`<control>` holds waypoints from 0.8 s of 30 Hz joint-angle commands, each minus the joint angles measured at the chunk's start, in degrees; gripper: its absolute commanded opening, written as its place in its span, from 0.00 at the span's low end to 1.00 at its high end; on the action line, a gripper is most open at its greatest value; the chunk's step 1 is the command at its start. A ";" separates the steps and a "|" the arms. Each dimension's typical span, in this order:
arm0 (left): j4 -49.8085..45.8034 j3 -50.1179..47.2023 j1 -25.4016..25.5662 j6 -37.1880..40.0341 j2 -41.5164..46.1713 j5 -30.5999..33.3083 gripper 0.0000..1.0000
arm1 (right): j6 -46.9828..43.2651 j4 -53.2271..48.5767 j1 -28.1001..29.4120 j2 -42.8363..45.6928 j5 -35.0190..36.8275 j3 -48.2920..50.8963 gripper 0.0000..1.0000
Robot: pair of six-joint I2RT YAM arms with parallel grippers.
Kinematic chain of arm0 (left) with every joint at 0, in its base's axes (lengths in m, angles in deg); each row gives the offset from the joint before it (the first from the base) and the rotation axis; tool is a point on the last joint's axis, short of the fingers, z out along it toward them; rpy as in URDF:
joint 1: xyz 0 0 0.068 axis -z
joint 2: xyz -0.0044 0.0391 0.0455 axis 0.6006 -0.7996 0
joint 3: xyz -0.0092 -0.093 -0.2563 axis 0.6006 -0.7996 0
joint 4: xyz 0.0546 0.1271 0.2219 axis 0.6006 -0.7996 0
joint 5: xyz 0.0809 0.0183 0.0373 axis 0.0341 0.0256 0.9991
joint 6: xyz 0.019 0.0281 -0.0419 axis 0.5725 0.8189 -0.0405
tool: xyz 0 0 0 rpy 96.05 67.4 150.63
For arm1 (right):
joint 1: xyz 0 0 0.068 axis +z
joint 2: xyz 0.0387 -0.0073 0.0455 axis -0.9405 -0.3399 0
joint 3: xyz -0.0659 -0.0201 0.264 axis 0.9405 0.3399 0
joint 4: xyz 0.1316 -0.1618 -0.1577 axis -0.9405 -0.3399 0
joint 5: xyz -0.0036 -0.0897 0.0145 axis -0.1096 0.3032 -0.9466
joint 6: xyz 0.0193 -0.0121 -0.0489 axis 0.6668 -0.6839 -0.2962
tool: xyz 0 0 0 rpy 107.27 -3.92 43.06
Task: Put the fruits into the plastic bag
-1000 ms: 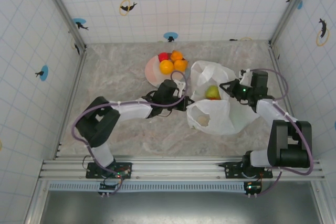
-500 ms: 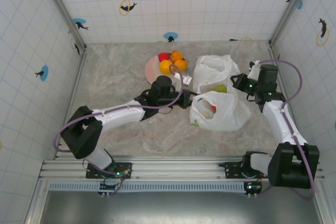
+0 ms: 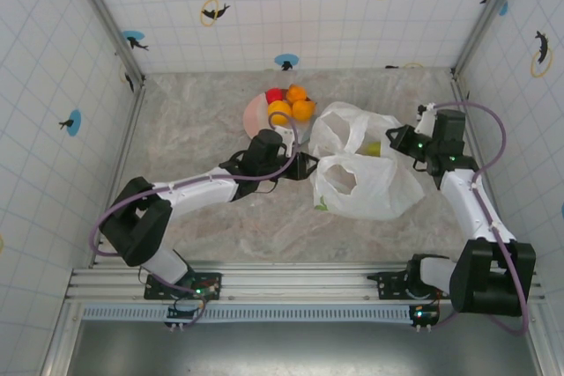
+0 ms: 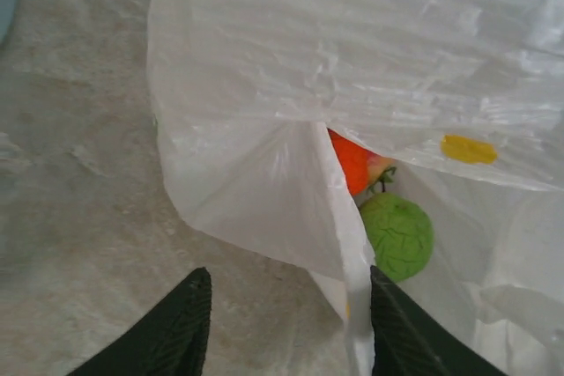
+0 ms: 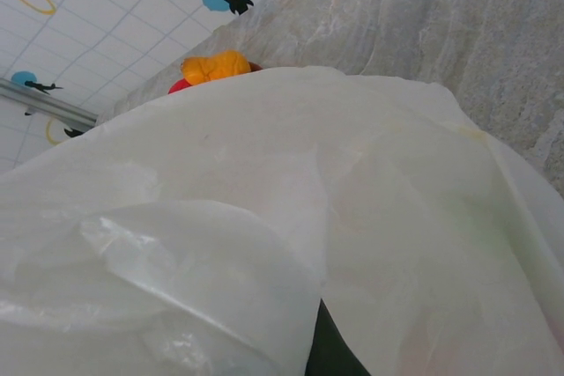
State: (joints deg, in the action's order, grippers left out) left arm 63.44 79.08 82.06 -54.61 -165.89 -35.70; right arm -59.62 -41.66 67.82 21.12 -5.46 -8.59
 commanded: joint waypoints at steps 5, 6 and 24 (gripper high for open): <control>-4.51 -1.37 -5.09 5.20 6.27 4.08 0.70 | 1.87 4.17 0.27 -1.56 -1.96 2.39 0.00; -4.55 -1.14 -6.21 5.62 6.33 4.28 0.73 | 1.99 4.51 0.36 -1.65 -1.96 2.46 0.00; -10.40 21.75 -19.82 9.58 -18.29 10.13 0.96 | 2.61 5.77 0.78 -2.80 -3.01 2.30 0.00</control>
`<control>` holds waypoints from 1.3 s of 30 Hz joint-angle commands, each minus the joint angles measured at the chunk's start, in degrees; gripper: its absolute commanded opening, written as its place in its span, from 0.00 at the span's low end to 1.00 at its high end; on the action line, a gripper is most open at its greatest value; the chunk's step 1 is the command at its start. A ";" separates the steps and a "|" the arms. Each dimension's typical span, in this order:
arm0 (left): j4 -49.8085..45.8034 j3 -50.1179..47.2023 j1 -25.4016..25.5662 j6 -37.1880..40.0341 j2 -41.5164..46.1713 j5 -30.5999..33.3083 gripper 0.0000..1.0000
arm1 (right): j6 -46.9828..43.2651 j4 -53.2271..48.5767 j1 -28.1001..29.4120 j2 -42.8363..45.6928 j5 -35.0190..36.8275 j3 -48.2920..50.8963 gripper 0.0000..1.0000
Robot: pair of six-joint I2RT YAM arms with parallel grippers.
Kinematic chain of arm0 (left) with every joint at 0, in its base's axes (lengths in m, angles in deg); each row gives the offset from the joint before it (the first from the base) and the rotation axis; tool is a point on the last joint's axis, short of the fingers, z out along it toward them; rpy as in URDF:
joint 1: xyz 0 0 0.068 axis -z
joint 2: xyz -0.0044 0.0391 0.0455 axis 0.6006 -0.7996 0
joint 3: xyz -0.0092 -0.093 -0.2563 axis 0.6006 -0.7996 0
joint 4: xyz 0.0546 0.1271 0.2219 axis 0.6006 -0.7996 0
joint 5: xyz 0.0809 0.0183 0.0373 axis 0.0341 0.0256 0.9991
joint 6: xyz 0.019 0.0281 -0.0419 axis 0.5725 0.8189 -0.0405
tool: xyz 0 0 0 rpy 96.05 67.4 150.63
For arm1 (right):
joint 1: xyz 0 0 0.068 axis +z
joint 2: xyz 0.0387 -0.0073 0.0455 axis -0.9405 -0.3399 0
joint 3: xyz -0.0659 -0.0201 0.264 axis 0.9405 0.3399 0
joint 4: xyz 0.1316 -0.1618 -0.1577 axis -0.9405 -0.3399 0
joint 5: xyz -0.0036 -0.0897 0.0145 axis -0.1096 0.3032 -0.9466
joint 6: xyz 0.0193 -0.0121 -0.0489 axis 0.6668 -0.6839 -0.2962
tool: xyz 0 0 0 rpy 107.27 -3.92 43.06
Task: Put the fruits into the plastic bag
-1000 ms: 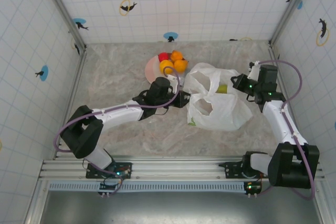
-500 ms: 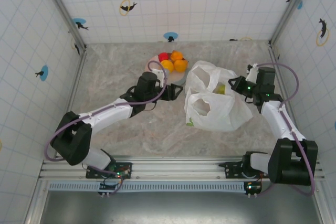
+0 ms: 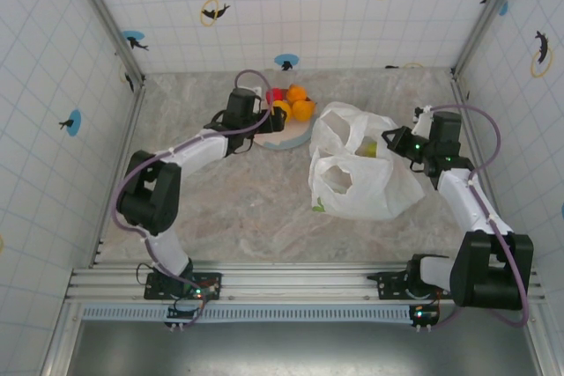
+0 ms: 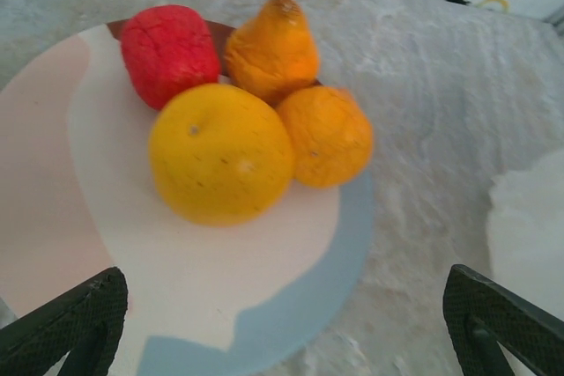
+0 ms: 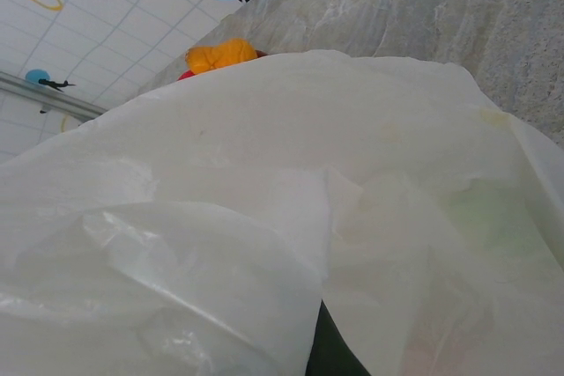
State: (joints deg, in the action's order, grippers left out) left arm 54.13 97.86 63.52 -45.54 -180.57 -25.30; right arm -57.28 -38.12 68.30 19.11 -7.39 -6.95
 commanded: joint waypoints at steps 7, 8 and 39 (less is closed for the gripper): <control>-0.23 12.46 -3.94 -2.03 -13.36 -7.28 0.98 | 0.37 2.44 0.24 -1.15 -1.62 0.83 0.01; -0.47 13.91 -4.02 -2.07 -14.58 -7.57 0.98 | 0.38 2.45 0.12 -1.28 -1.79 0.83 0.01; -4.45 22.83 -4.24 -3.47 -23.47 -10.07 0.68 | 0.54 3.16 -0.64 -2.21 -2.41 1.59 0.01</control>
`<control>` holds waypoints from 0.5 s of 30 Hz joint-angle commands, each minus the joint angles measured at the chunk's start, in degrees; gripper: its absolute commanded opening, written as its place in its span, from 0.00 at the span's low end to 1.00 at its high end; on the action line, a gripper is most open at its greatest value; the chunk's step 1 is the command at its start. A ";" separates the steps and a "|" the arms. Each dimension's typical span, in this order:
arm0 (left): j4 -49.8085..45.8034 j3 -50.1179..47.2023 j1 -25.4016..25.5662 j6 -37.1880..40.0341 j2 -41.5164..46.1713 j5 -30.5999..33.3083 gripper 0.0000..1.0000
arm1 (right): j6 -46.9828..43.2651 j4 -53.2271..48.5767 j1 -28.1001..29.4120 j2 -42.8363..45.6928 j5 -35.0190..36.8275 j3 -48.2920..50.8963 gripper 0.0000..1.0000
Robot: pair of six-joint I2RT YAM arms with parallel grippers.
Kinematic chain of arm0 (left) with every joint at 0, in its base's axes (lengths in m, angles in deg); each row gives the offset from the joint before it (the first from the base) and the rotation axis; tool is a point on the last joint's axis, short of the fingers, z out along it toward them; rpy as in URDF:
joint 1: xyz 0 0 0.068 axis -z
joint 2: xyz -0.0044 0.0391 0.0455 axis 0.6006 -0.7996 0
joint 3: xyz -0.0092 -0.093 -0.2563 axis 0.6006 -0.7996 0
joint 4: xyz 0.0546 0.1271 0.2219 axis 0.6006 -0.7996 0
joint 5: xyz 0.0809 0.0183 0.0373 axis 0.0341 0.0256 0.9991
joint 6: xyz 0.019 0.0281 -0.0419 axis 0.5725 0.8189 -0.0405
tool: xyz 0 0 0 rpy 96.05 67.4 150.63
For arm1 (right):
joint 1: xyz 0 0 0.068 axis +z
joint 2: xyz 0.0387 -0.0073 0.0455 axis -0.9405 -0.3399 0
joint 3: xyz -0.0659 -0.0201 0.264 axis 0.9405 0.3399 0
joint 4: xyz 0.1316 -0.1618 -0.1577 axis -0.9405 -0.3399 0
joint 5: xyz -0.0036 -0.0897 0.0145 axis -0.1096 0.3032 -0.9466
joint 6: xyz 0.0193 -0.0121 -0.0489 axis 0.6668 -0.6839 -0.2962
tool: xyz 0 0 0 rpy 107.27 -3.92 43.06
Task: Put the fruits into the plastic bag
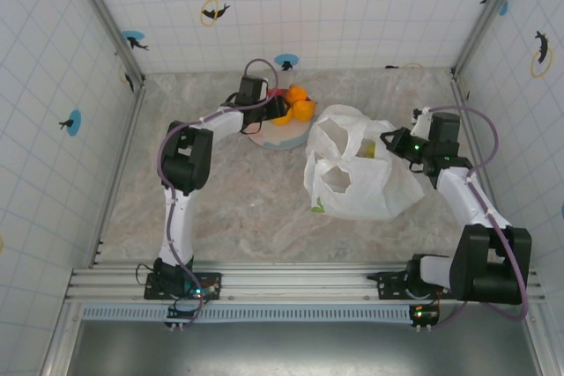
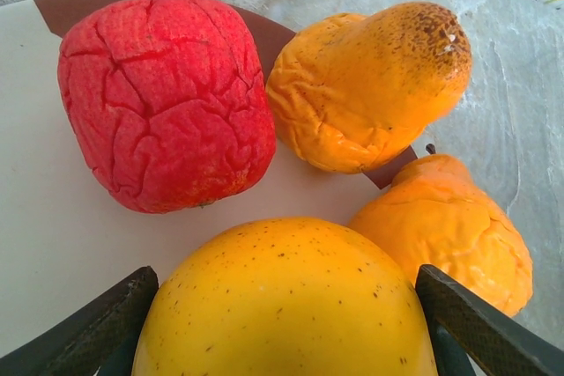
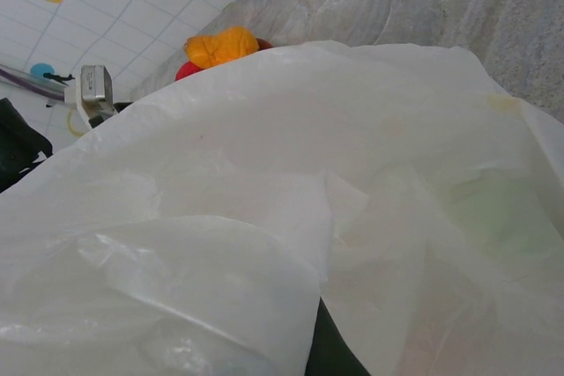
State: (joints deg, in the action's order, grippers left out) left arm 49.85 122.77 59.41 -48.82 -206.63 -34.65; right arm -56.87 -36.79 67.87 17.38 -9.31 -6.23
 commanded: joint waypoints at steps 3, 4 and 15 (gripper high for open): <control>0.22 -4.38 -0.09 0.16 5.15 0.24 0.66 | 0.06 1.82 -0.20 -0.39 -0.56 0.82 0.01; 0.45 -5.51 -0.09 0.36 6.19 0.53 0.66 | 0.09 1.86 -0.20 -0.30 -0.49 0.82 0.01; 9.13 -34.41 4.52 -0.26 32.85 -0.17 0.62 | 0.07 1.81 -0.39 -0.12 -0.39 0.90 0.01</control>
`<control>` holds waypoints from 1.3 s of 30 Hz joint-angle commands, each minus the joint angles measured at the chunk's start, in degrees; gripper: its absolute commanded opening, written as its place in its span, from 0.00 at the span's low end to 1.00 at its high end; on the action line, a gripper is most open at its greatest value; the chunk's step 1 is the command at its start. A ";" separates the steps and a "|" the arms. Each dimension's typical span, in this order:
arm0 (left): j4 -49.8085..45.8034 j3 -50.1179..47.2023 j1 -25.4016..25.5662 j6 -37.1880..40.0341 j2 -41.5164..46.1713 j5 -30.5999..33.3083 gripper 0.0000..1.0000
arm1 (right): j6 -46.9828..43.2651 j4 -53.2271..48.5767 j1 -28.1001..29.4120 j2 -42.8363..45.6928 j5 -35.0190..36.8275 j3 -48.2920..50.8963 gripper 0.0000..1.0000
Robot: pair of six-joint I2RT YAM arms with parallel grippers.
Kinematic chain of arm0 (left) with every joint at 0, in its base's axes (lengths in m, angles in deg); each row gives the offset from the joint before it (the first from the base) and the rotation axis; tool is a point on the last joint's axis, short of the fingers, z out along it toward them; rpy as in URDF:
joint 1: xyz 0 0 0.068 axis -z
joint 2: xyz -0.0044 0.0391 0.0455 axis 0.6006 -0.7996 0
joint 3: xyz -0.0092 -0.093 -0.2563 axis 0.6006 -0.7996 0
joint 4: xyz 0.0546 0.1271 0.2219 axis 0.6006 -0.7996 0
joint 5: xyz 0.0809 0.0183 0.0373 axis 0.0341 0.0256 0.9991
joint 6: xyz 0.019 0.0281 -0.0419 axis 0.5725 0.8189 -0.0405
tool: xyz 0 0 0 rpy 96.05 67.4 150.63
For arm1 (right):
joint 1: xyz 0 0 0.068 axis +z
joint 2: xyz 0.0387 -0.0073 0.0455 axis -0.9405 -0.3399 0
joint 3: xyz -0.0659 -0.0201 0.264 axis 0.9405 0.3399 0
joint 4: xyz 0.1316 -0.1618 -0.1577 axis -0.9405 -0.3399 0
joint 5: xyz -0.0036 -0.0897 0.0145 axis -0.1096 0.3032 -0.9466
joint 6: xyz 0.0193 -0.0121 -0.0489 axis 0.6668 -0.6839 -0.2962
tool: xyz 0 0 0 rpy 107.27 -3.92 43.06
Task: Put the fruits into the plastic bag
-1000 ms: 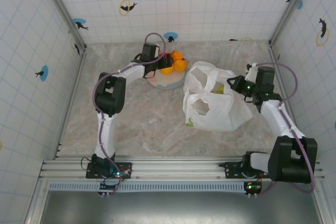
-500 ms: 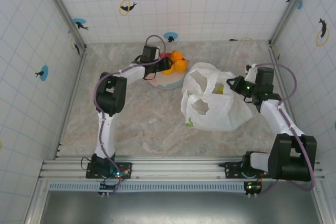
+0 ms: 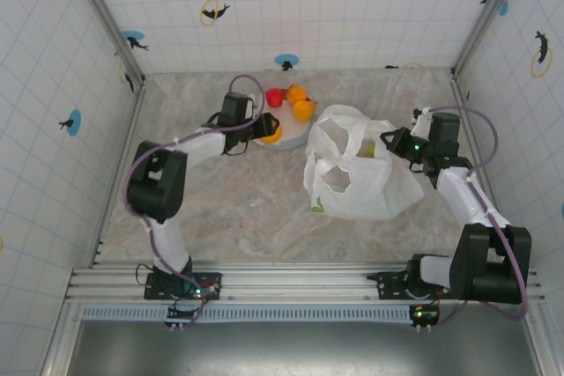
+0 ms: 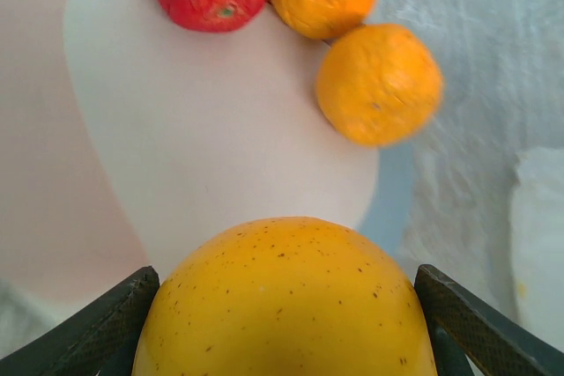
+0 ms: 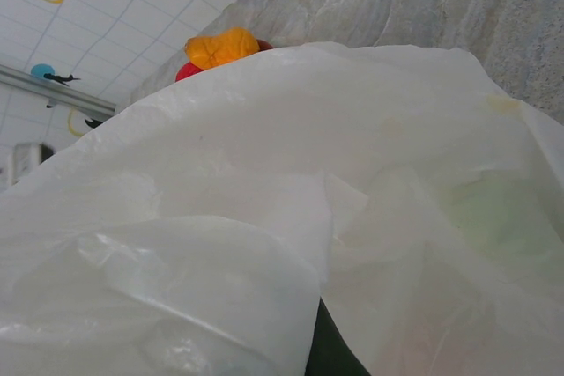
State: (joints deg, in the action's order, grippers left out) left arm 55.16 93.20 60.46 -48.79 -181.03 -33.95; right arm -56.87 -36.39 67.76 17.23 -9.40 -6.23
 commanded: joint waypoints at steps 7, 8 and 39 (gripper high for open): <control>2.13 -17.18 14.88 -1.31 23.20 1.33 0.61 | 0.74 2.08 0.02 -0.33 -0.45 0.82 0.01; 1.08 -17.67 16.80 -1.29 25.16 2.93 0.61 | 0.74 2.09 -0.01 -0.26 -0.42 0.82 0.01; 9.85 7.80 27.38 -2.49 6.06 -0.71 0.61 | 0.04 1.30 1.51 0.90 -1.72 2.31 0.01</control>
State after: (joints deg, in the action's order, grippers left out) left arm 62.09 99.04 88.24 -50.37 -173.58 -34.78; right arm -56.02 -35.61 68.78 17.14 -10.08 -5.24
